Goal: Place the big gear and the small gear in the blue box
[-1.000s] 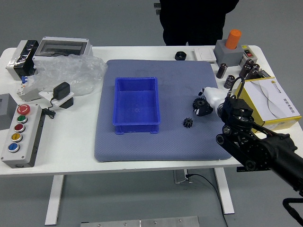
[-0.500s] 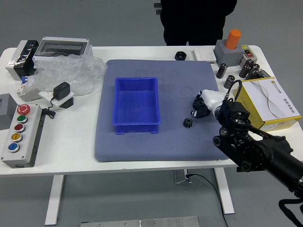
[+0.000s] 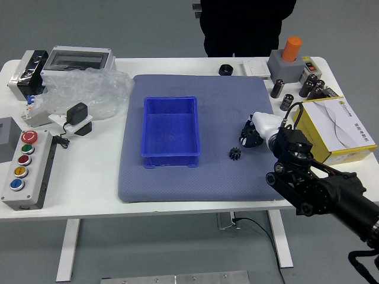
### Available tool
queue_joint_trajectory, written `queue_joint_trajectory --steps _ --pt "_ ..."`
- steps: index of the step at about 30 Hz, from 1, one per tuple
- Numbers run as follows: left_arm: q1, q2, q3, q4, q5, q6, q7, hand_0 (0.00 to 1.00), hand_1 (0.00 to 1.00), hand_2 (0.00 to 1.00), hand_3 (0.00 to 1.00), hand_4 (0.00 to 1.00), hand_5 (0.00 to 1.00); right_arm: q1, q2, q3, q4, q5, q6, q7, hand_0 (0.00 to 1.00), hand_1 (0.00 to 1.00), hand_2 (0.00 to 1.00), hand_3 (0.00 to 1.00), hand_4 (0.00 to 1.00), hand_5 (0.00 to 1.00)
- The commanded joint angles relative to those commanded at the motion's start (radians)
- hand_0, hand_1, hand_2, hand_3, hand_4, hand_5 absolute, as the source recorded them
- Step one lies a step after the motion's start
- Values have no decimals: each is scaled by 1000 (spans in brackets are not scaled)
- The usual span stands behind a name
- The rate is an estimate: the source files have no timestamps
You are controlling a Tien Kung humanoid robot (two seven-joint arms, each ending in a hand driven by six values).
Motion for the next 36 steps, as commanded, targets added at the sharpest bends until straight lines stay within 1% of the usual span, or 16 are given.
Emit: queue_joint_trajectory --steps 3,4,9,10,15,16,18,27,28,36 --pt "0 0 0 0 0 0 0 816 800 808 839 625 278 0 0 0 -3 0 -8 2 659 455 486 500 728 132" --pt "1 -1 0 0 0 0 0 816 800 808 839 625 278 0 0 0 -3 0 -11 2 599 428 454 445 695 107" --pt "1 -1 0 0 -1 0 0 816 800 808 839 625 278 4 -1 3 -2 1 -23 3 599 428 454 445 695 107" --pt "1 -1 0 0 -1 0 0 816 800 808 839 626 278 5 -1 4 -1 1 -24 3 569 414 436 435 648 80" --pt "2 1 1 0 -2 1 0 816 800 808 839 626 278 16 -3 21 12 -3 -28 -4 569 414 436 435 648 80" --pt "2 1 0 0 -3 1 0 816 800 808 839 625 279 17 -4 24 15 -4 -29 -6 551 408 426 423 623 74" --pt "2 1 0 0 -3 1 0 816 800 808 839 625 279 21 -6 28 21 -6 -29 -9 551 408 426 423 623 74" --pt "2 3 -1 0 -5 1 0 816 799 808 838 626 278 37 -13 44 64 -22 -17 -30 549 407 425 420 617 70" --pt "2 3 -1 0 -5 1 0 816 799 808 838 625 278 39 -13 46 68 -24 -15 -32 542 406 421 421 594 50" --pt "3 4 -2 0 -5 1 0 815 798 807 838 625 277 50 -16 54 121 -41 -3 -52 539 406 419 419 581 41"
